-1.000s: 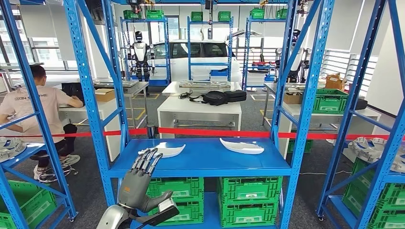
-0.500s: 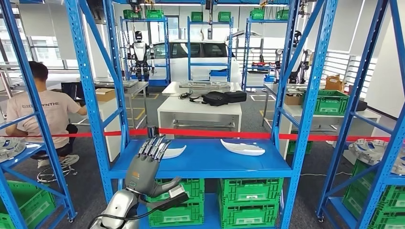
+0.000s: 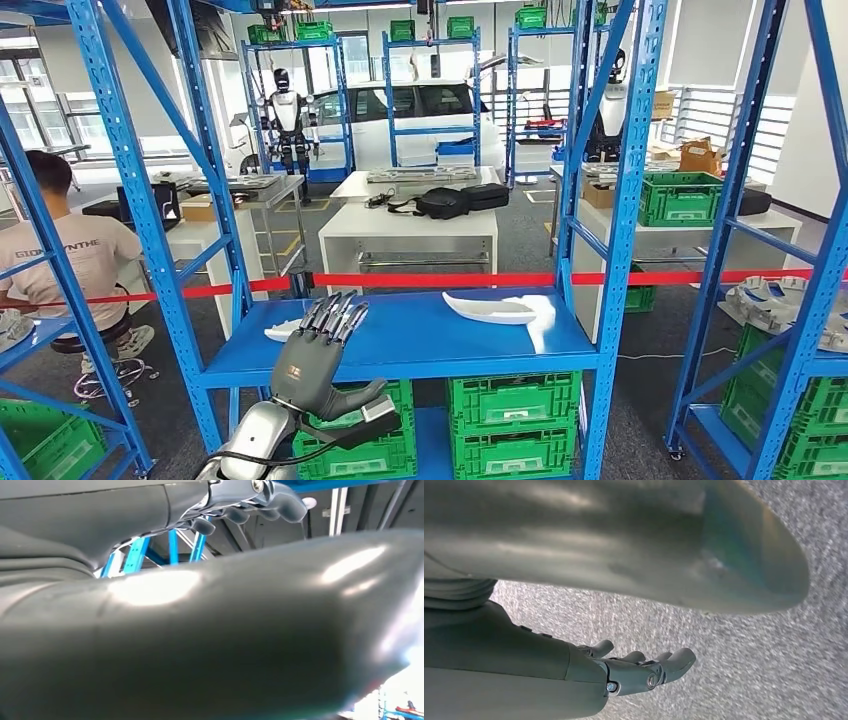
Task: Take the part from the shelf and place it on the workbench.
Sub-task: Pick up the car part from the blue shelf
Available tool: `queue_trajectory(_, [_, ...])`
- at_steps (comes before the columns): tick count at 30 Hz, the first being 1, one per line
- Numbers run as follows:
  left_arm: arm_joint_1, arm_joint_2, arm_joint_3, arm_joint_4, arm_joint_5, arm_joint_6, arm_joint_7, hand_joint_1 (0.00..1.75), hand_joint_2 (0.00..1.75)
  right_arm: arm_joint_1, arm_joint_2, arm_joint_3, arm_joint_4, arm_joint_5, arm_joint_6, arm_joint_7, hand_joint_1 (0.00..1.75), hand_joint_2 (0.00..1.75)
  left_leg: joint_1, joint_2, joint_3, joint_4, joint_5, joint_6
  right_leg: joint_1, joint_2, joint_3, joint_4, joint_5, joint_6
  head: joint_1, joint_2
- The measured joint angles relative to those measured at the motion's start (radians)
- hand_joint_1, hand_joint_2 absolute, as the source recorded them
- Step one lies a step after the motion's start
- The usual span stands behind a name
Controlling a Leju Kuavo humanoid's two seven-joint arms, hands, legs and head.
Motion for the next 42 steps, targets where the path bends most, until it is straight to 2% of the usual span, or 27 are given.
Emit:
queue_trajectory(1, [0.001, 0.001, -0.001, 0.003, -0.001, 0.0, 0.002, 0.0, 0.0, -0.001, 0.0, 0.0, 0.0, 0.0, 0.0, 0.0, 0.0, 0.0, -0.001, 0.0, -0.05, 0.074, -0.017, 0.001, 0.002, 0.0, 0.006, -0.001, -0.005, -0.004, 0.0, 0.0])
queue_trajectory(2, [0.003, 0.002, -0.002, 0.005, -0.001, 0.0, 0.003, 0.0, 0.0, -0.001, 0.0, -0.001, 0.0, 0.0, 0.0, 0.0, 0.0, 0.0, -0.002, 0.0, -0.092, 0.127, -0.02, 0.004, 0.006, 0.001, 0.014, -0.001, -0.012, -0.007, -0.001, 0.0])
queue_trajectory(3, [0.006, 0.004, -0.003, 0.008, -0.001, 0.0, 0.004, 0.0, 0.0, 0.0, 0.0, -0.001, 0.0, 0.0, 0.0, 0.0, 0.0, 0.0, -0.003, 0.0, -0.119, 0.146, -0.002, 0.009, 0.009, 0.003, 0.023, -0.001, -0.019, -0.009, -0.001, 0.0])
queue_trajectory(4, [0.007, 0.005, -0.003, 0.009, -0.001, 0.0, 0.004, 0.0, 0.0, 0.001, 0.0, -0.001, 0.0, 0.0, 0.0, 0.0, 0.0, 0.0, -0.006, 0.0, -0.126, 0.126, 0.036, 0.017, 0.013, 0.005, 0.034, -0.002, -0.027, -0.011, -0.001, 0.0])
queue_trajectory(6, [0.005, 0.009, -0.003, 0.01, -0.001, 0.0, 0.005, 0.0, 0.0, 0.001, 0.001, -0.002, 0.0, 0.0, 0.0, 0.0, 0.0, 0.0, -0.018, -0.001, -0.096, 0.003, 0.137, 0.042, 0.018, 0.008, 0.058, -0.004, -0.044, -0.012, -0.002, 0.0])
queue_trajectory(7, [0.003, 0.011, -0.004, 0.011, -0.001, 0.0, 0.005, 0.0, 0.0, 0.001, 0.003, -0.002, 0.001, 0.0, 0.0, 0.0, 0.0, 0.0, -0.024, 0.0, -0.074, -0.057, 0.169, 0.055, 0.021, 0.009, 0.066, -0.005, -0.052, -0.009, -0.001, 0.0])
queue_trajectory(8, [0.001, 0.011, -0.004, 0.012, -0.002, -0.001, 0.006, 0.0, 0.0, -0.001, 0.003, -0.002, 0.002, 0.0, 0.001, 0.0, 0.0, 0.0, -0.03, 0.0, -0.055, -0.103, 0.182, 0.063, 0.021, 0.009, 0.071, -0.008, -0.057, -0.005, -0.001, -0.001])
queue_trajectory(9, [-0.001, 0.012, -0.005, 0.012, -0.002, -0.002, 0.008, 0.0, 0.0, -0.002, 0.004, -0.002, 0.003, 0.001, 0.002, 0.0, 0.0, 0.0, -0.035, 0.0, -0.044, -0.128, 0.179, 0.068, 0.019, 0.008, 0.073, -0.008, -0.057, 0.001, -0.001, -0.001])
queue_trajectory(11, [-0.003, 0.011, -0.006, 0.012, -0.003, -0.006, 0.014, 0.0, 0.0, -0.003, 0.004, -0.002, 0.004, 0.002, 0.005, -0.001, 0.0, 0.0, -0.036, -0.001, -0.026, -0.157, 0.168, 0.069, 0.017, 0.005, 0.076, -0.007, -0.052, 0.012, -0.002, 0.0])
queue_trajectory(13, [-0.004, 0.012, -0.006, 0.012, -0.003, -0.009, 0.02, 0.0, 0.0, -0.004, 0.004, -0.002, 0.004, 0.005, 0.006, -0.004, 0.0, 0.0, -0.031, -0.001, -0.008, -0.171, 0.167, 0.071, 0.017, 0.001, 0.076, 0.002, -0.05, 0.017, -0.002, 0.0])
queue_trajectory(19, [-0.006, 0.013, -0.006, 0.012, -0.003, -0.009, 0.022, 0.0, 0.0, -0.004, 0.005, -0.002, 0.004, 0.007, 0.006, -0.007, 0.0, 0.0, -0.028, -0.001, 0.003, -0.177, 0.166, 0.073, 0.016, -0.001, 0.073, 0.016, -0.051, 0.02, -0.001, 0.0])
queue_trajectory(21, [-0.009, 0.013, -0.006, 0.012, -0.004, -0.009, 0.024, 0.0, 0.0, -0.006, 0.005, -0.002, 0.004, 0.008, 0.006, -0.008, 0.0, 0.0, -0.027, -0.002, 0.007, -0.179, 0.164, 0.076, 0.016, -0.001, 0.058, 0.044, -0.055, 0.022, -0.001, 0.0])
queue_trajectory(23, [-0.012, 0.013, -0.006, 0.012, -0.005, -0.009, 0.025, 0.0, 0.0, -0.009, 0.004, -0.002, 0.003, 0.009, 0.006, -0.01, 0.0, 0.0, -0.026, -0.002, 0.011, -0.179, 0.159, 0.079, 0.016, 0.0, 0.011, 0.117, -0.077, 0.028, -0.001, 0.0])
queue_trajectory(24, [-0.01, 0.014, -0.006, 0.014, -0.006, -0.009, 0.025, 0.0, 0.0, -0.009, 0.003, -0.002, 0.003, 0.009, 0.006, -0.011, 0.0, 0.0, -0.024, -0.004, 0.017, -0.179, 0.153, 0.078, 0.015, 0.0, -0.034, 0.17, -0.09, 0.034, 0.0, 0.0])
queue_trajectory(26, [-0.003, 0.016, -0.006, 0.017, -0.012, -0.009, 0.028, 0.0, 0.0, -0.01, 0.001, -0.002, 0.004, 0.01, 0.006, -0.012, 0.0, 0.0, -0.016, -0.014, 0.04, -0.169, 0.123, 0.062, 0.01, 0.007, -0.067, 0.116, -0.034, 0.047, 0.001, 0.0])
queue_trajectory(27, [-0.001, 0.017, -0.006, 0.019, -0.015, -0.01, 0.03, 0.0, 0.0, -0.01, 0.001, -0.002, 0.004, 0.011, 0.006, -0.012, 0.0, 0.0, -0.013, -0.02, 0.049, -0.165, 0.108, 0.051, 0.009, 0.011, -0.063, 0.062, 0.001, 0.046, 0.001, 0.0])
queue_trajectory(28, [-0.001, 0.017, -0.006, 0.02, -0.018, -0.011, 0.031, 0.0, 0.0, -0.01, 0.001, -0.002, 0.004, 0.01, 0.005, -0.012, 0.0, 0.0, -0.011, -0.026, 0.056, -0.16, 0.098, 0.04, 0.009, 0.014, -0.04, -0.007, 0.036, 0.04, 0.001, 0.0])
queue_trajectory(29, [-0.002, 0.018, -0.007, 0.021, -0.019, -0.011, 0.032, 0.0, 0.0, -0.009, 0.001, -0.002, 0.004, 0.01, 0.005, -0.012, 0.0, 0.0, -0.013, -0.029, 0.058, -0.159, 0.097, 0.034, 0.012, 0.012, -0.037, -0.011, 0.028, 0.028, 0.001, 0.0])
queue_trajectory(31, [-0.003, 0.019, -0.007, 0.022, -0.02, -0.014, 0.031, 0.0, 0.0, -0.008, 0.001, -0.002, 0.004, 0.009, 0.003, -0.012, 0.0, 0.0, -0.013, -0.031, 0.061, -0.151, 0.094, 0.023, 0.01, 0.006, -0.023, -0.011, 0.032, 0.007, 0.0, 0.0])
queue_trajectory(33, [-0.009, 0.021, -0.007, 0.023, -0.019, -0.016, 0.03, 0.0, 0.0, -0.008, 0.001, -0.002, 0.004, 0.007, 0.002, -0.014, 0.0, 0.0, -0.013, -0.02, 0.034, -0.096, 0.077, 0.016, 0.008, 0.0, -0.006, -0.014, 0.025, -0.007, -0.003, 0.0])
queue_trajectory(36, [-0.012, 0.022, -0.007, 0.029, -0.019, -0.023, 0.029, 0.0, 0.0, -0.008, 0.0, -0.002, 0.004, 0.003, 0.001, -0.014, 0.0, 0.0, -0.012, -0.007, -0.084, 0.088, 0.015, 0.01, 0.01, -0.007, 0.01, -0.015, 0.009, -0.018, -0.005, 0.0])
queue_trajectory(37, [-0.01, 0.022, -0.007, 0.032, -0.019, -0.025, 0.028, 0.0, 0.0, -0.007, 0.0, -0.002, 0.004, 0.002, 0.001, -0.014, 0.0, 0.0, -0.012, -0.005, -0.117, 0.126, 0.008, 0.01, 0.011, -0.008, 0.017, -0.015, 0.003, -0.019, -0.005, 0.0])
queue_trajectory(38, [-0.009, 0.022, -0.007, 0.036, -0.019, -0.027, 0.027, 0.0, 0.0, -0.005, 0.0, -0.002, 0.004, 0.0, 0.0, -0.014, 0.0, 0.0, -0.013, -0.005, -0.131, 0.126, 0.023, 0.012, 0.012, -0.008, 0.025, -0.015, -0.004, -0.019, -0.005, 0.0])
queue_trajectory(39, [-0.009, 0.022, -0.007, 0.039, -0.019, -0.028, 0.027, 0.0, 0.0, -0.003, 0.0, -0.002, 0.004, -0.001, -0.001, -0.014, 0.0, 0.0, -0.013, -0.004, -0.127, 0.089, 0.059, 0.016, 0.014, -0.008, 0.035, -0.015, -0.011, -0.018, -0.005, 0.0])
queue_trajectory(41, [-0.014, 0.022, -0.007, 0.043, -0.019, -0.03, 0.025, 0.0, 0.0, -0.002, 0.0, -0.002, 0.004, -0.004, -0.001, -0.013, 0.0, 0.0, -0.018, -0.001, -0.082, -0.048, 0.153, 0.031, 0.016, -0.008, 0.056, -0.016, -0.027, -0.016, -0.005, 0.0])
queue_trajectory(42, [-0.017, 0.021, -0.007, 0.044, -0.019, -0.031, 0.025, 0.0, 0.0, -0.002, 0.0, -0.002, 0.005, -0.006, -0.002, -0.013, 0.0, 0.0, -0.023, 0.001, -0.062, -0.105, 0.17, 0.037, 0.017, -0.009, 0.063, -0.017, -0.033, -0.012, -0.006, 0.0])
